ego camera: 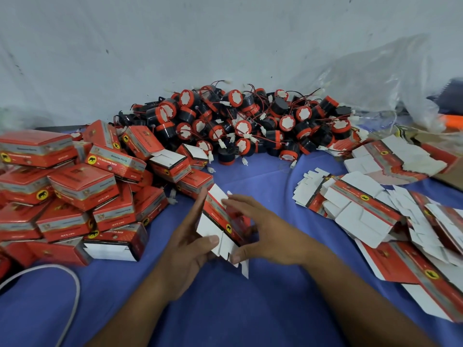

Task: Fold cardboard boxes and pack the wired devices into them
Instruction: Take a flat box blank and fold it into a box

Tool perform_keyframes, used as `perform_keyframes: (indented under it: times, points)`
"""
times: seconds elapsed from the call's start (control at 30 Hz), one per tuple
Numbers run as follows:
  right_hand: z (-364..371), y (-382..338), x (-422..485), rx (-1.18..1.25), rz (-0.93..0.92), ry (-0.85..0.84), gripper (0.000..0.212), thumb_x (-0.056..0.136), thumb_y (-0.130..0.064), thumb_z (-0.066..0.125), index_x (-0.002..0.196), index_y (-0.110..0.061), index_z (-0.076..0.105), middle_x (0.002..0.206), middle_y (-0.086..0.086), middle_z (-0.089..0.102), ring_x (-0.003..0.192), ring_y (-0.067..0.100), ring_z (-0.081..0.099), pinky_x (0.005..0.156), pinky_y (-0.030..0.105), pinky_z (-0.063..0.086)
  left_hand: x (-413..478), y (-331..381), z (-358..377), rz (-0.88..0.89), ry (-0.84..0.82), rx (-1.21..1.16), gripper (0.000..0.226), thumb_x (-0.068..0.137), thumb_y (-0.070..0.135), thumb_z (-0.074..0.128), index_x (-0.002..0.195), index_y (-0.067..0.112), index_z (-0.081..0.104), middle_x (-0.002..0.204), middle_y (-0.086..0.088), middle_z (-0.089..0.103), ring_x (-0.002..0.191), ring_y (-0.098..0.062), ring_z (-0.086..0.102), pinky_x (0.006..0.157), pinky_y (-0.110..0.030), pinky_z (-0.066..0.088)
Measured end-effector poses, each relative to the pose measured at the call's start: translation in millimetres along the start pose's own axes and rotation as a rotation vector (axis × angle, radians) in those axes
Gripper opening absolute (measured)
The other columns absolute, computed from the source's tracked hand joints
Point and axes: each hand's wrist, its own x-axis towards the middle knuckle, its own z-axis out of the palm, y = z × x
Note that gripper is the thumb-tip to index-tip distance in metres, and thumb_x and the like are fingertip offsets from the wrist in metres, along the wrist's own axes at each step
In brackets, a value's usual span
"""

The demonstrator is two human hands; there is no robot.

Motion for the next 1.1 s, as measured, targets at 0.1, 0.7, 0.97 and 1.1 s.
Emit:
perform_keyframes:
  times: [0.1,0.7,0.97,1.1]
  points:
    - [-4.8,1.1,-3.8,-0.090,-0.032,0.024,0.093,0.076,-0.038,0.086,0.153,-0.032,0.035,0.154,-0.021,0.031,0.141,0.003,0.035,0.105,0.032,0.048,-0.6,0.0,-2.5,0.003,-0.050,0.082,0.093,0.085,0.026,0.078,0.155,0.044,0.017,0.152,-0.001,0.046,0.133,-0.025,0.050,0.099,-0.040,0.050]
    - [36.2,-22.9,11.7,-0.285,-0.254,0.438,0.039,0.089,-0.024,0.050,0.125,-0.017,0.064,0.098,-0.002,0.067,0.071,0.009,0.056,0.063,0.026,0.049,4.9,-5.2,5.1,0.334,0.468,0.649,0.073,0.079,0.017,0.059,0.144,0.039,0.033,0.127,0.035,0.053,0.116,0.008,0.054,0.084,-0.007,0.046]
    - [38.4,-25.6,3.5,-0.324,-0.355,0.352,0.043,0.080,-0.006,0.066,0.124,-0.007,0.065,0.090,-0.002,0.065,0.071,0.005,0.052,0.062,0.024,0.051,1.7,-11.0,10.2,0.265,0.274,0.591,0.090,0.086,0.059,0.065,0.152,0.011,0.027,0.140,0.011,0.053,0.131,-0.011,0.051,0.102,-0.028,0.048]
    - [33.7,-35.0,1.3,-0.201,-0.346,0.390,0.020,0.088,-0.013,0.060,0.106,-0.013,0.068,0.072,-0.009,0.054,0.059,0.012,0.049,0.055,0.020,0.044,6.8,4.1,-0.2,0.281,0.294,0.557,0.097,0.084,0.059,0.067,0.158,0.030,0.011,0.153,0.025,0.034,0.139,0.001,0.037,0.103,-0.013,0.039]
